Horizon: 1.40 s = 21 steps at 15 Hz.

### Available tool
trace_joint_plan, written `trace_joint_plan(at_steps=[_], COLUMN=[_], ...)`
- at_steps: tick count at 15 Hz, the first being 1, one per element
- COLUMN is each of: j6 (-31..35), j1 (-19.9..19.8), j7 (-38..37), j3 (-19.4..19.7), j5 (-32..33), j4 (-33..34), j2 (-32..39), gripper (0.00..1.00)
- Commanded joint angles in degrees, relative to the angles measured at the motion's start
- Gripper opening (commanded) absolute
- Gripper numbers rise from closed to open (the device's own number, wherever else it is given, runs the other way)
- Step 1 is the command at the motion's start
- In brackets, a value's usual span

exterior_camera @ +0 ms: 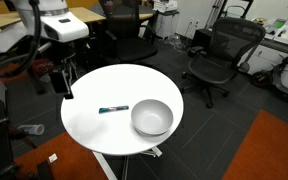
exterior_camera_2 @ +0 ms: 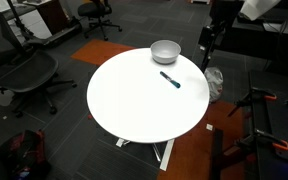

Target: Put the marker in the bowl

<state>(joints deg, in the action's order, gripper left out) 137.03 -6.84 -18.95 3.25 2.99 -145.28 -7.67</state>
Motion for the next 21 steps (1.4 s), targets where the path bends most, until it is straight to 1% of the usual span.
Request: trace_joint_plan(at_steps=[1, 5, 10, 17, 21], j6=[6.0, 13.2, 18.2, 20.4, 20.3], j1=[1.2, 2.7, 3.8, 4.2, 4.9], j7=[-3.8, -5.4, -4.9, -3.2, -3.7], j3=[-1.2, -1.4, -0.2, 0.8, 1.9], j5=[-0.5, -0.7, -1.1, -4.3, -4.3], j4=[-0.5, 0.8, 3.9, 10.3, 13.8], j2=[4.4, 10.2, 17.3, 26.1, 30.4], gripper=[1.00, 1.00, 1.00, 1.00, 1.00])
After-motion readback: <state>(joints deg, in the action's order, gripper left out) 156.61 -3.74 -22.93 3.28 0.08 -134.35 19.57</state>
